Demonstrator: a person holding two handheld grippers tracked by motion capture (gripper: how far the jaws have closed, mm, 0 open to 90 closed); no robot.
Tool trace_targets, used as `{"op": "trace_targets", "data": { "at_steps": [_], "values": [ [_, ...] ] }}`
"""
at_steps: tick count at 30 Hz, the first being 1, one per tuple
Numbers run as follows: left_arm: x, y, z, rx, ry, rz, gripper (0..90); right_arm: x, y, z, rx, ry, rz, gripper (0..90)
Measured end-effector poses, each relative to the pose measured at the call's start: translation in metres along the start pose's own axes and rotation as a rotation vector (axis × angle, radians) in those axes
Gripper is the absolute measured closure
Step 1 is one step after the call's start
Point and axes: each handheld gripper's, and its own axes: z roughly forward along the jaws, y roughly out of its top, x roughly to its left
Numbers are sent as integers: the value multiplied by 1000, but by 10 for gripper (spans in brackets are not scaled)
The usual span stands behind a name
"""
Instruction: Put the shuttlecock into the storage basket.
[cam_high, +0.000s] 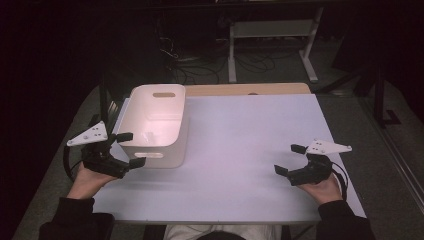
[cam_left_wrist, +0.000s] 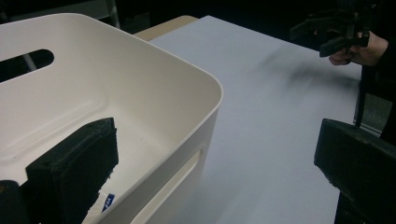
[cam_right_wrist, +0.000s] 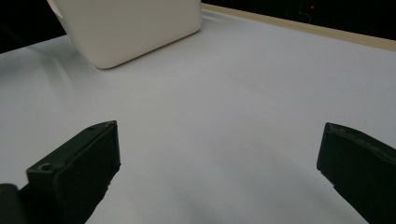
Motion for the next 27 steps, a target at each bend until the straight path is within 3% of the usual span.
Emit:
{"op": "trace_targets", "data": {
  "at_steps": [6, 12, 17, 24, 27],
  "values": [
    [-6, -11, 2, -52, -13, 19, 0, 0, 0, 0, 1, 0, 1, 0],
    [-7, -27, 3, -53, -15, 16, 0, 0, 0, 0, 2, 1, 0, 0],
    [-10, -33, 0, -82, -9, 27, 0, 0, 0, 0, 2, 1, -1, 0],
    [-12, -43, -1, -84, 4, 46, 0, 0, 0, 0, 0, 2, -1, 0],
    [-12, -47, -1, -99, -3, 36, 0, 0, 0, 0, 1, 3, -2, 0]
  ]
}}
